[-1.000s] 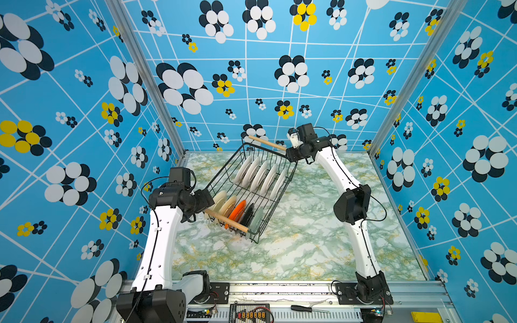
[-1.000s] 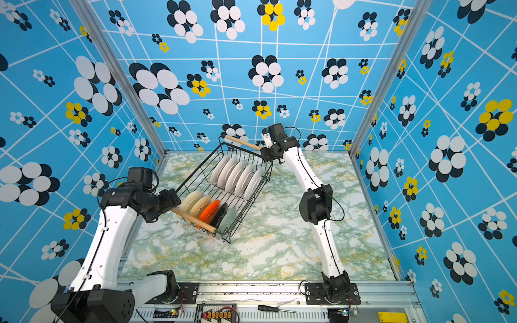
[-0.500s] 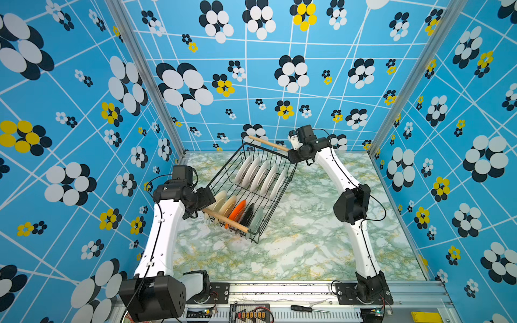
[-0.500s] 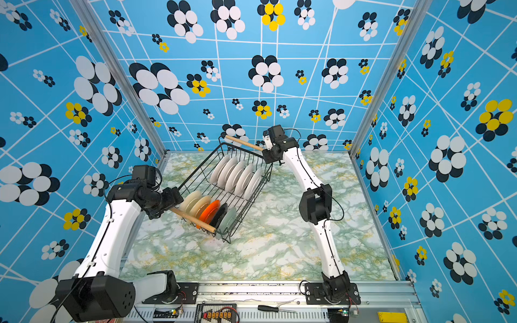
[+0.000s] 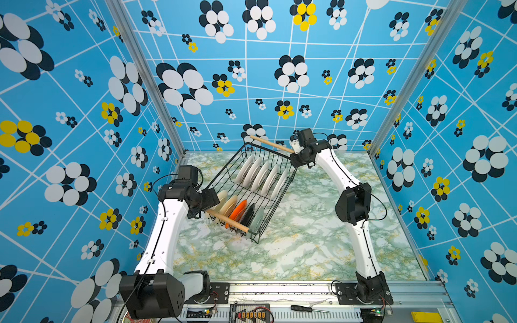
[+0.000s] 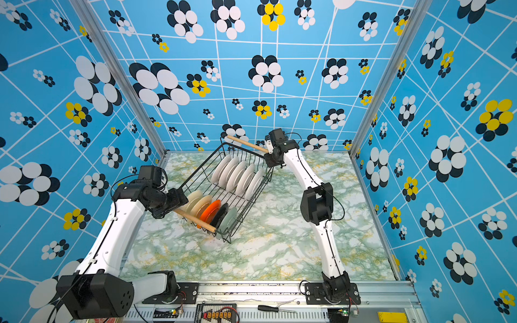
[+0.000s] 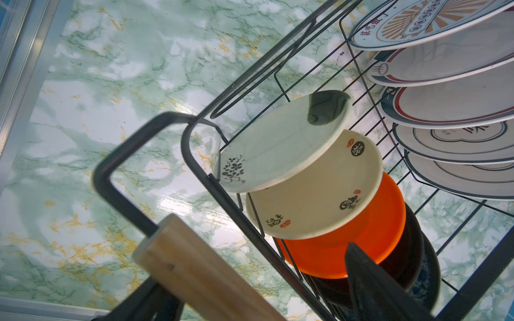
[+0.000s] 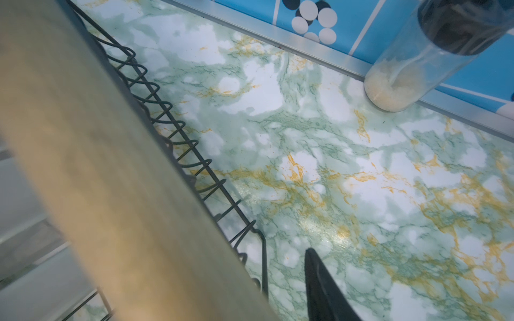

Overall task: Unload the plates from the dish rack
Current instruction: Move the dish rack to the center of the table.

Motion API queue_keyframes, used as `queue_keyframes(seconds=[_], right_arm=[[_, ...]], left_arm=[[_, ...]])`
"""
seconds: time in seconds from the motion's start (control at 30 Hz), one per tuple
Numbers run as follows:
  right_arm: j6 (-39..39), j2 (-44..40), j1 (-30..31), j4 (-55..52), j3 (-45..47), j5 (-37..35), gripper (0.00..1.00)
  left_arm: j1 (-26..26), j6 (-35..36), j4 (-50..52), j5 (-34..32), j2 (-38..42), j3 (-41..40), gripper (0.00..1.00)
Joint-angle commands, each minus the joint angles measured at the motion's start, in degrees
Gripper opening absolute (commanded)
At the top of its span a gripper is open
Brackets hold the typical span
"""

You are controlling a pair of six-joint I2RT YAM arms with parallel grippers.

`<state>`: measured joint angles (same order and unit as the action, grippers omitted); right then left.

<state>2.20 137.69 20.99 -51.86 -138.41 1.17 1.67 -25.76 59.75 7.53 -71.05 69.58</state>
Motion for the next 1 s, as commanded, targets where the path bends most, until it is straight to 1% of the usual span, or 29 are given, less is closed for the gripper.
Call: queue_keyframes(seconds=[0.0,0.13,0.37,0.47,0.6,0.7,0.77,0.87,0.97], right_arm=[[0.82,-3.87,-2.46,-1.18,3.22,-1.45,0.4],[2.39,-5.61,-3.48,-1.33,5.41,-1.33,0.39],[4.72,-8.1,-6.61,-3.09,8.06,-0.29,0.39],[6.19,-9.06,-7.81,-4.15,9.34,-1.4,0.39],[6.73,-10.74,-10.3,-4.48,11.51,-1.16,0.39],[6.42,-12.61,-12.13,-3.29,14.22,-0.57,0.4],[6.08,-14.99,-13.05,-1.92,16.29,-0.28,0.42],[5.82,-16.29,-13.28,-0.95,18.02,1.71,0.51],[4.74,-16.83,-13.26,-0.22,18.23,3.53,0.6]], left_arm=[[-2.81,-1.07,-0.15,0.43,0.26,-0.94,0.86],[-6.38,-2.95,-0.2,0.05,0.76,-0.91,0.86],[-14.92,-6.89,-1.5,-0.36,0.17,0.0,0.86],[-18.07,-8.12,-1.79,-1.0,-0.57,0.91,0.86],[-21.12,-9.06,-1.35,-2.4,-1.11,2.37,0.86],[-21.29,-8.97,0.02,-3.54,-0.78,3.13,0.87],[-21.06,-8.1,2.14,-5.34,-0.67,4.07,0.89],[-19.22,-6.17,4.89,-7.3,0.07,5.5,0.9],[-14.53,-3.7,5.87,-6.48,1.3,6.88,0.91]])
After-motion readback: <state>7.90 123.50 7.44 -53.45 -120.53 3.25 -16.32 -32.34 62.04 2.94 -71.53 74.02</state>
